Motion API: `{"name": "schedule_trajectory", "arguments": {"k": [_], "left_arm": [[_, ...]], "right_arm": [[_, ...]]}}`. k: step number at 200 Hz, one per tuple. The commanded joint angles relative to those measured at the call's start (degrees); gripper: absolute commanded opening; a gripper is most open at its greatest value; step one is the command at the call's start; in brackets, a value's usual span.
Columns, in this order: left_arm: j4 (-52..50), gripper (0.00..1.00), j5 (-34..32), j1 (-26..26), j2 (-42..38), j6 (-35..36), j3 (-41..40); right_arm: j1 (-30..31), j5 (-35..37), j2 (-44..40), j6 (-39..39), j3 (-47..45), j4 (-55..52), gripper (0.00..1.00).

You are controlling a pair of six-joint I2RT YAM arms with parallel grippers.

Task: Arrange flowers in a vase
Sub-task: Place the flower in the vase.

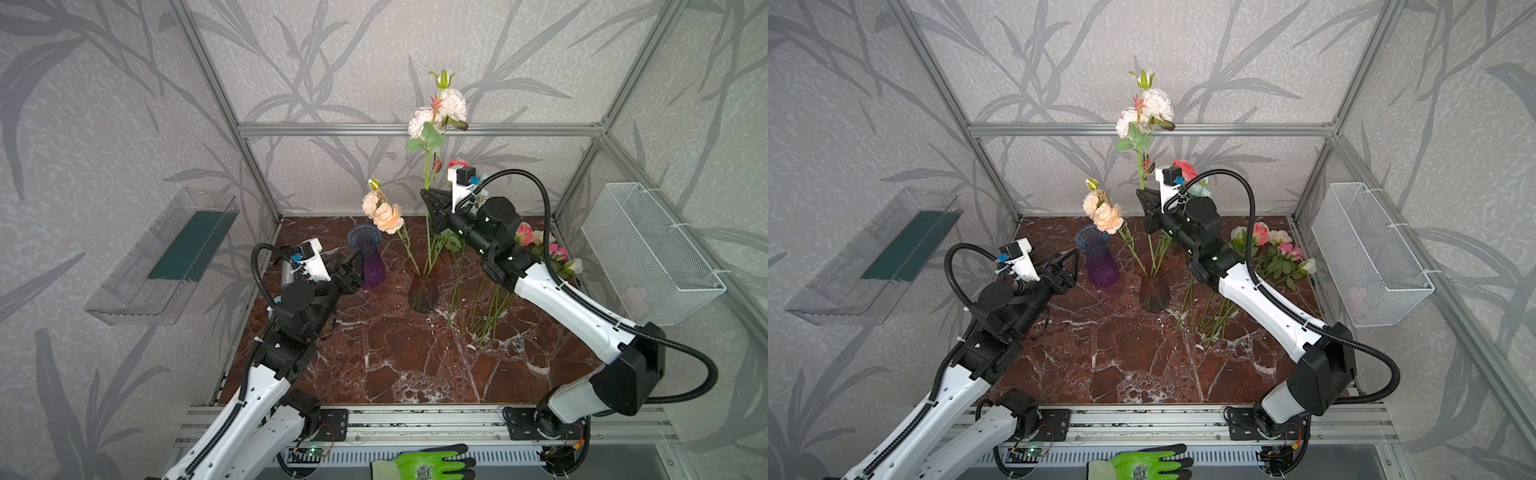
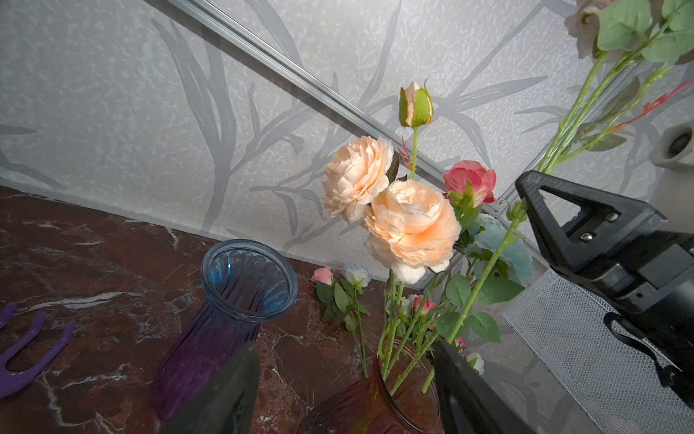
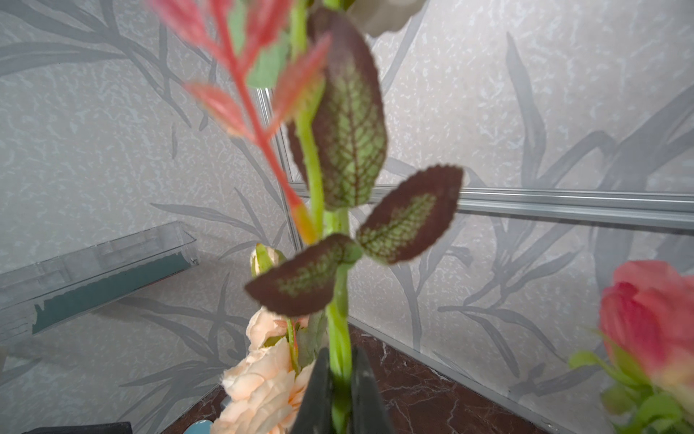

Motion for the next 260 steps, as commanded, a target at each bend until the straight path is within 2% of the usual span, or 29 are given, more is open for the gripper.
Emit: {"name": "schedule_trajectory", "arguments": {"k": [1,23,58,101,230,260], "left_arm": [[1.9,0.74,1.2,0.3,0.0,-1.3,-0.5],[2.6,0.74,3.0,0.3,0.9,-1.8,-0.5],[3.8,0.74,10.0,0.3,3.8,-2.9,0.7],[4.2,0.74,11.4,0.3,4.5,-3.6,0.8],[4.6,0.74,12.4,0.2,5.2,-4.5,0.7],[4.5,0.74,13.0,0.3,5.5,-4.9,0.9]], "right_arm": [[0.1,0.5,-1.2,-0.4,-3.4,5.5,0.02],[0.1,0.6,-2.6,1.1,-8.8,7.3,0.02],[0.2,1.2,-5.1,2.7,-15.2,8.1,0.04],[1.3,1.1,-7.0,2.6,-18.2,6.3,0.08],[3.0,4.1,-9.9,3.0,-20.9,-0.7,0.33],[3.0,5.5,-9.0,3.6,-19.0,-5.7,0.43]]}}
